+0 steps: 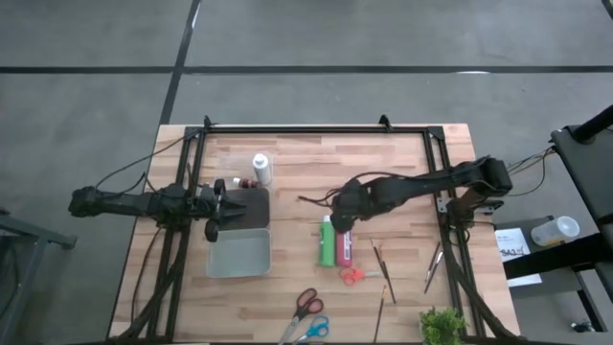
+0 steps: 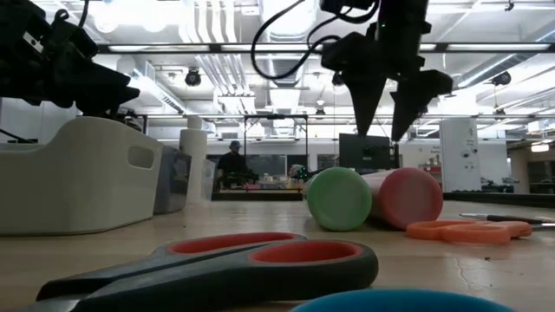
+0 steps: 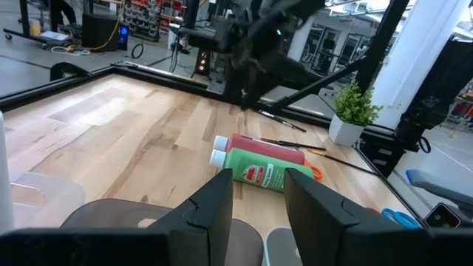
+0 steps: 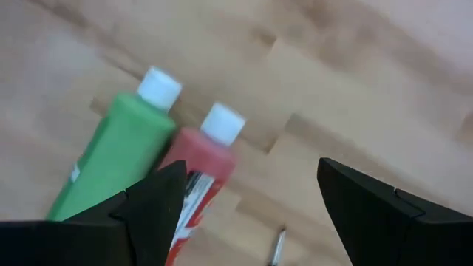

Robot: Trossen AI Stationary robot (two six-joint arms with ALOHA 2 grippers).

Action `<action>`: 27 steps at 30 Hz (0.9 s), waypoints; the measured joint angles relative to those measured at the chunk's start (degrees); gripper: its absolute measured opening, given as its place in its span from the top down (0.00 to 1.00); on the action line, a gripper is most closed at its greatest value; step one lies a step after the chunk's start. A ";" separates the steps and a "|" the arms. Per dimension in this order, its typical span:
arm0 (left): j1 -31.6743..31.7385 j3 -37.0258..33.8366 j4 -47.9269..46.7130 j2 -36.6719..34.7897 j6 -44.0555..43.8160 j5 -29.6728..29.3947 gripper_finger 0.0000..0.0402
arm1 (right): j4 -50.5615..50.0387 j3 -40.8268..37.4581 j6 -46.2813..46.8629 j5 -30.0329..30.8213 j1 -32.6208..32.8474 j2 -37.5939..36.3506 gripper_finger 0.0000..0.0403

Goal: Pick & Place Paint Supplies
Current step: Put the pink paint bottle into the transparent bin

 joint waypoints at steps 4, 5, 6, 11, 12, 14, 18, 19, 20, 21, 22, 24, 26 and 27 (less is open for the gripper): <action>0.00 0.01 0.01 0.00 0.00 -0.02 0.68 | 0.64 0.71 3.24 -3.14 1.01 2.60 0.25; -0.02 0.00 0.00 0.02 0.00 0.00 0.68 | 1.06 0.77 3.65 -3.33 1.01 2.99 0.25; 0.00 0.01 0.01 0.02 0.00 -0.02 0.68 | 1.40 0.75 4.15 -3.33 1.04 3.56 0.25; 0.00 0.00 0.00 0.04 0.00 0.00 0.68 | 4.08 0.59 4.92 -3.66 1.06 5.91 0.25; -0.01 0.00 0.02 0.02 0.00 0.00 0.68 | 4.58 0.59 5.05 -3.77 1.06 6.32 0.25; -0.02 0.00 0.00 0.04 0.00 0.00 0.68 | 4.79 0.41 5.26 -4.39 1.06 7.11 0.25; -0.02 0.00 0.02 0.02 0.00 0.00 0.68 | 6.20 -0.38 5.31 -5.04 1.05 7.71 0.25; 0.00 0.01 0.00 0.02 0.00 -0.01 0.68 | 7.20 -0.79 5.32 -5.05 1.06 7.68 0.25; -0.01 0.00 0.01 0.00 0.00 -0.01 0.68 | 8.47 -1.28 5.31 -5.07 1.06 7.59 0.25; 0.00 0.01 0.02 0.00 0.00 -0.01 0.68 | 9.19 -1.79 5.31 -5.11 1.06 7.53 0.25; -0.01 0.00 0.01 0.02 0.00 0.00 0.68 | 9.76 -2.43 5.31 -5.12 1.05 7.51 0.25; -0.02 0.02 0.02 0.00 0.00 0.00 0.68 | 11.83 -3.69 5.36 -5.11 1.03 7.43 0.25; -0.01 0.01 0.01 0.01 0.00 -0.01 0.68 | 13.60 -5.12 6.03 -5.29 1.02 7.35 0.25; -0.01 0.01 0.00 0.00 0.00 0.00 0.68 | 14.43 -5.89 6.32 -5.71 0.92 7.32 0.25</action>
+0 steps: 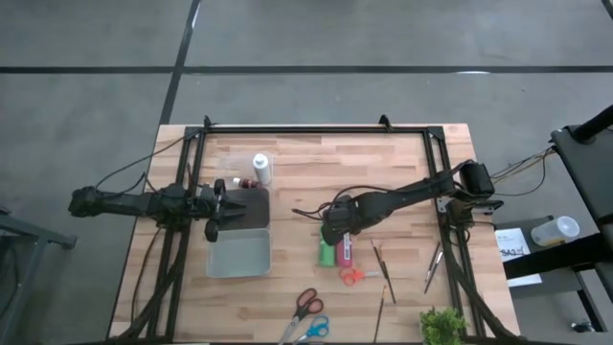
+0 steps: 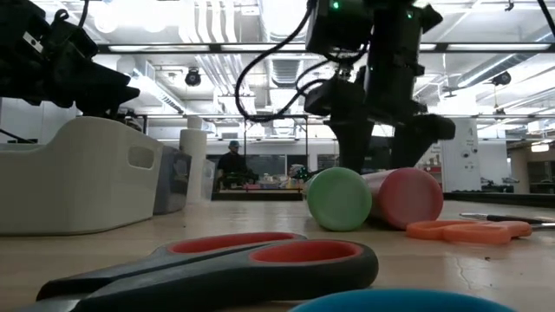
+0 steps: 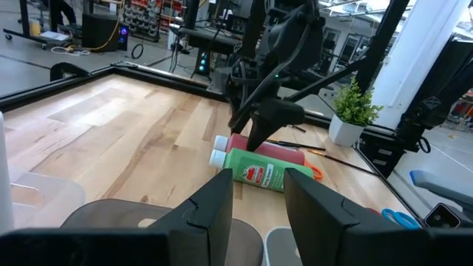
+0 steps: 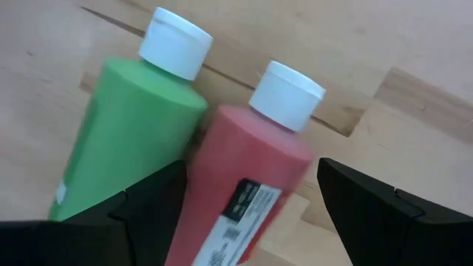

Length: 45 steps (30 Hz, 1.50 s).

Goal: Pick & Place Paint Supplies
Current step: Put the pink paint bottle into the transparent bin

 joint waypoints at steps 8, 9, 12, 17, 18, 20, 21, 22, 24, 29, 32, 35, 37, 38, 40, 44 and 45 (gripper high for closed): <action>0.00 -0.01 0.01 0.00 0.00 -0.02 0.68 | 6.14 -5.25 0.88 -3.36 -0.64 -0.11 0.25; 0.01 0.00 0.00 0.00 0.00 -0.01 0.68 | 6.74 -5.75 0.89 -3.50 -0.67 -0.11 0.25; 0.02 0.00 0.00 0.00 0.00 0.00 0.68 | 7.75 -6.46 0.91 -3.57 -0.80 -0.19 0.25; 0.01 0.00 0.01 0.00 0.00 0.00 0.68 | 8.01 -6.65 0.89 -3.56 -0.78 -0.24 0.25; 0.01 -0.02 0.00 0.00 0.00 -0.01 0.68 | 8.01 -6.65 0.85 -3.59 -0.78 -0.24 0.25; 0.00 0.00 0.00 0.00 0.00 -0.01 0.68 | 7.99 -6.63 0.53 -3.65 -0.78 -0.24 0.25; 0.00 -0.02 0.02 0.00 0.00 0.00 0.68 | 7.99 -6.63 0.48 -3.68 -0.80 -0.24 0.25; 0.02 -0.02 0.01 0.00 0.00 -0.02 0.68 | 7.99 -6.64 0.48 -3.77 -0.80 -0.24 0.25; 0.00 -0.02 0.02 0.00 0.00 -0.01 0.68 | 7.98 -6.65 0.45 -3.81 -0.80 -0.24 0.25; 0.02 0.00 0.00 0.00 0.00 -0.02 0.68 | 7.90 -6.65 0.19 -4.15 -0.82 -0.24 0.26; 0.01 -0.01 0.02 0.00 0.00 -0.01 0.68 | 7.84 -6.67 0.16 -4.38 -0.85 -0.24 0.32; 0.02 0.00 0.02 0.00 0.00 -0.01 0.68 | 8.27 -6.65 -0.40 -4.45 -0.83 -0.24 0.41; 0.02 0.00 0.00 0.00 0.00 0.00 0.68 | 8.59 -6.65 -0.84 -4.44 -0.80 -0.24 0.45; 0.01 0.00 0.02 0.00 0.00 -0.01 0.68 | 8.64 -6.64 -0.92 -4.44 -0.80 -0.24 0.47; 0.00 0.00 0.01 0.00 0.00 -0.01 0.68 | 8.89 -6.63 -1.12 -4.42 -0.80 -0.24 0.49; 0.02 0.00 0.02 0.00 0.00 0.00 0.68 | 9.07 -6.62 -1.86 -4.38 -0.84 -0.25 0.50; 0.00 -0.01 0.00 0.00 0.00 0.00 0.68 | 9.12 -6.63 -2.34 -4.37 -0.89 -0.30 0.50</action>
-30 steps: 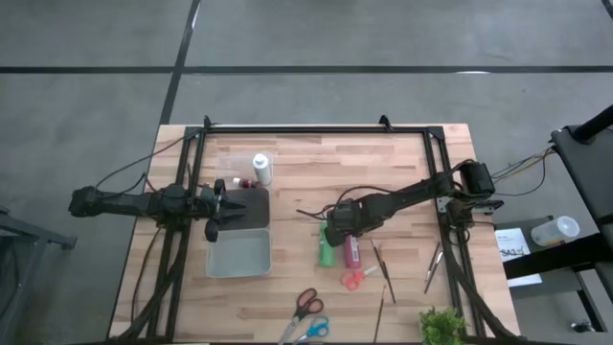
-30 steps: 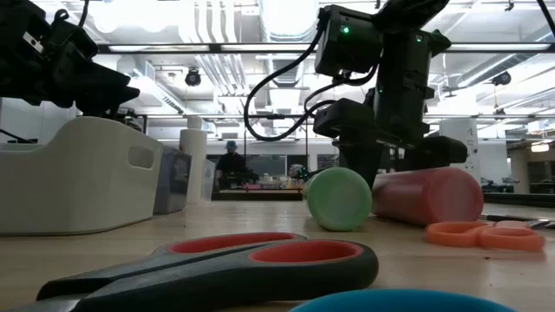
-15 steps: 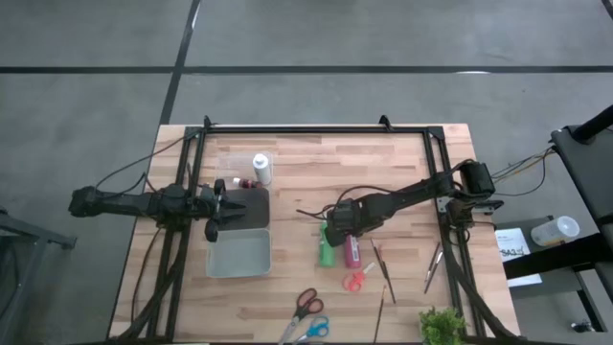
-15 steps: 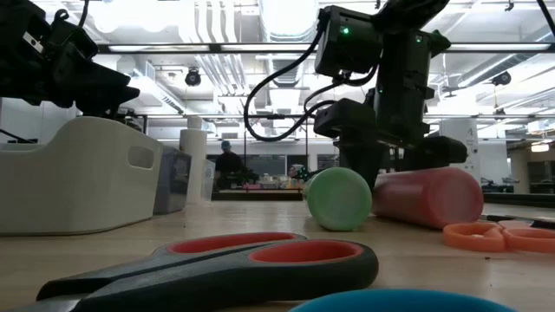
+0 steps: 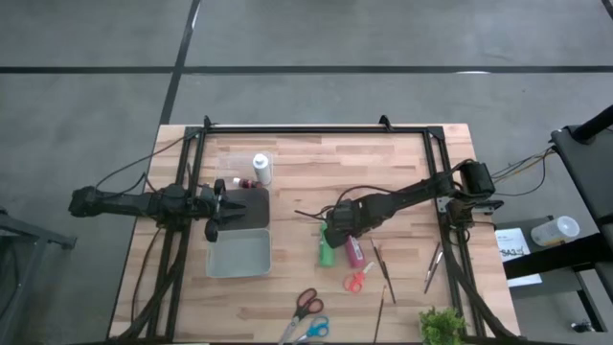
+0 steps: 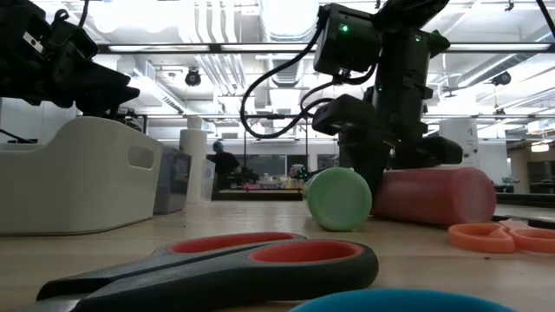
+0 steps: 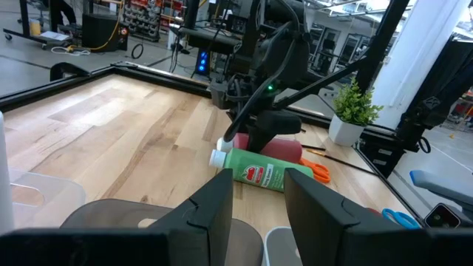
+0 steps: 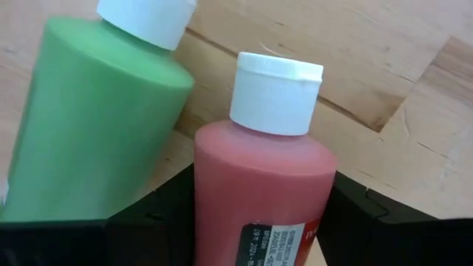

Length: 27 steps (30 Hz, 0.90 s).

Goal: Pick & Place Paint Supplies
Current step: Put the pink paint bottle into the transparent bin

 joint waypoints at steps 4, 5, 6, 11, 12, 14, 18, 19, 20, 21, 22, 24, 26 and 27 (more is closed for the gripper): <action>0.01 0.00 0.02 0.00 0.00 -0.02 0.68 | 0.01 0.00 -2.38 0.82 -0.52 -0.80 0.51; 0.00 0.01 0.00 0.00 0.00 -0.01 0.68 | 0.04 0.01 -3.41 1.11 -0.69 -1.15 0.51; 0.02 0.00 0.02 0.00 0.00 0.00 0.68 | 0.01 0.11 -4.33 1.36 -0.88 -1.61 0.51; 0.01 0.01 0.02 0.02 0.00 -0.01 0.68 | -1.41 2.12 -10.19 7.30 -1.18 -4.56 0.51; 0.01 0.01 0.01 0.04 0.00 -0.02 0.68 | -1.55 2.73 -11.56 9.12 -1.23 -5.36 0.51; 0.00 0.00 0.00 0.04 0.00 -0.02 0.68 | -1.40 3.91 -14.62 12.57 -1.39 -7.18 0.51; 0.02 0.02 0.00 0.04 0.00 -0.02 0.68 | -1.58 6.22 -21.78 20.62 -1.64 -10.38 0.51; 0.01 0.02 0.01 0.04 0.00 0.00 0.68 | -1.26 6.81 -23.86 23.13 -1.71 -11.04 0.51; 0.02 0.01 0.00 0.03 -0.01 -0.02 0.68 | -0.34 7.12 -26.12 25.36 -1.78 -11.53 0.51; 0.00 0.01 0.02 0.03 0.00 0.00 0.68 | 1.24 7.31 -28.66 27.06 -2.01 -11.98 0.51; 0.00 0.01 0.01 0.04 -0.01 -0.01 0.68 | 3.72 7.34 -31.44 27.95 -2.26 -12.30 0.51; 0.00 0.02 0.02 0.04 0.00 0.00 0.68 | 10.22 7.03 -38.34 27.99 -2.91 -12.33 0.51; 0.01 0.00 0.02 0.02 0.00 -0.02 0.68 | 16.22 6.47 -44.92 27.90 -3.28 -11.98 0.51; 0.01 0.01 0.00 0.03 0.00 -0.01 0.68 | 18.68 6.27 -47.93 27.88 -3.59 -11.78 0.51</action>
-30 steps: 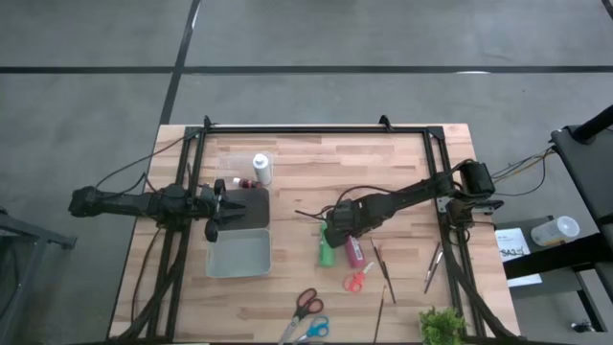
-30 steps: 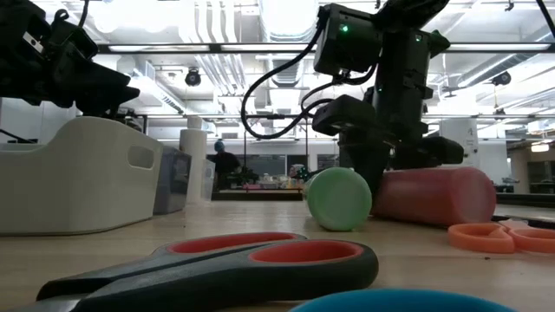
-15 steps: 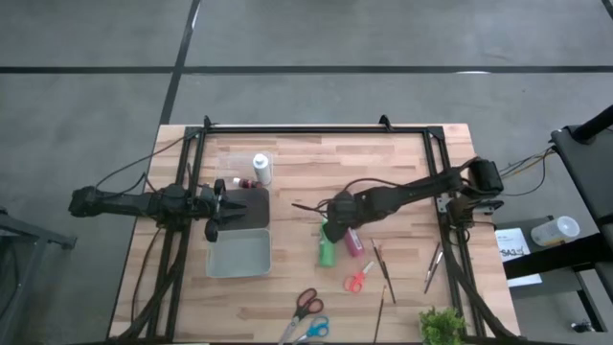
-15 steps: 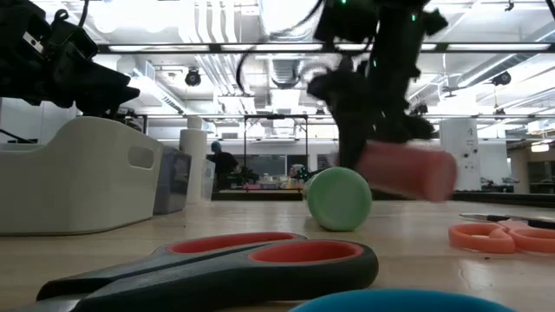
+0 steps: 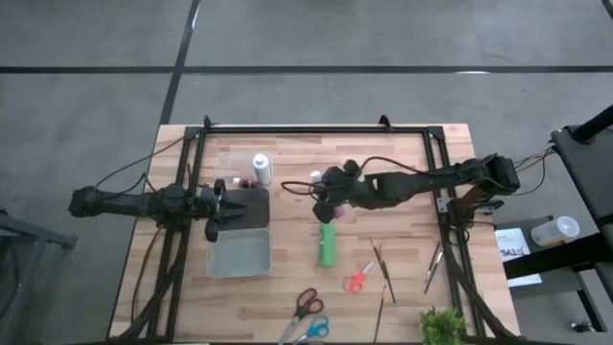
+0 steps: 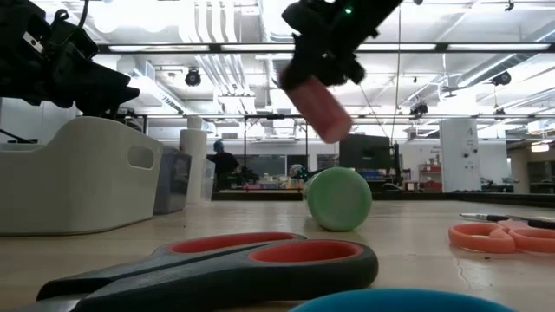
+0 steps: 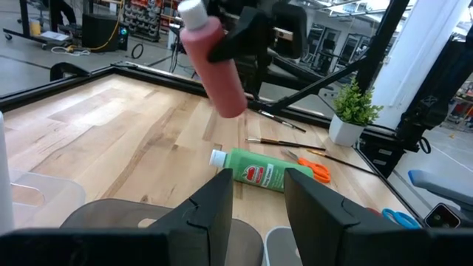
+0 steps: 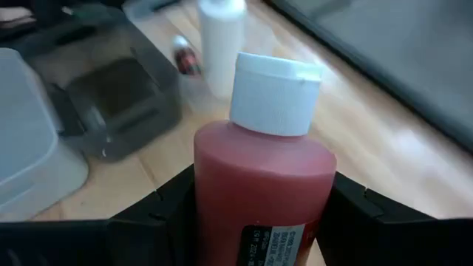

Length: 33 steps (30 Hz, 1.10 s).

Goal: Pick & Place Paint Supplies
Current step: Put the pink paint bottle into the transparent bin

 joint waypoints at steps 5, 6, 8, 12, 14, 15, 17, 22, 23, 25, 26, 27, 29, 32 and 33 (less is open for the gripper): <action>0.00 -0.01 0.02 -0.01 0.00 0.00 0.68 | 16.35 -2.60 -13.65 -0.17 -1.64 2.66 0.51; -0.01 -0.02 0.01 -0.01 0.00 0.01 0.68 | 20.71 -3.25 -16.00 -0.11 -2.02 3.31 0.51; -0.01 0.00 0.02 0.06 0.00 0.00 0.68 | 29.58 -4.72 -20.16 -0.06 -2.73 5.02 0.51; 0.00 0.00 0.00 0.64 0.00 0.01 0.68 | 47.86 -6.99 -25.56 -4.41 -5.07 8.72 0.51; -0.01 0.01 0.10 0.88 0.00 -0.01 0.68 | 54.79 -7.59 -26.04 -8.77 -6.68 10.96 0.51; -0.01 -0.01 0.02 1.16 0.00 0.01 0.68 | 57.71 -7.72 -26.06 -10.90 -7.51 12.19 0.51; 0.01 -0.01 0.01 1.12 0.00 -0.01 0.68 | 63.61 -7.74 -26.18 -15.24 -9.23 14.63 0.51; -0.01 -0.01 0.02 1.24 0.00 0.00 0.68 | 70.38 -4.73 -25.60 -22.94 -12.84 20.70 0.51; 0.00 -0.02 0.01 1.36 0.00 0.01 0.68 | 70.57 -3.30 -25.63 -23.89 -13.31 22.11 0.51; 0.01 0.00 0.03 1.57 0.00 -0.01 0.68 | 70.91 -0.61 -26.16 -25.37 -14.11 24.68 0.51; -0.01 0.01 0.00 1.96 0.00 0.01 0.68 | 70.92 0.99 -26.30 -25.94 -14.48 26.06 0.51; 0.01 0.00 -0.03 1.96 -0.01 0.02 0.68 | 71.15 2.76 -26.39 -26.88 -14.84 27.42 0.51; -0.01 0.00 0.13 2.33 0.00 -0.02 0.68 | 71.11 5.57 -26.34 -29.42 -15.55 29.89 0.51; -0.01 0.01 0.13 2.72 0.02 -0.01 0.68 | 70.82 10.03 -26.40 -33.35 -16.52 32.90 0.51; 0.01 0.01 -0.05 3.01 0.00 0.03 0.68 | 70.90 11.40 -26.30 -34.22 -16.76 33.77 0.51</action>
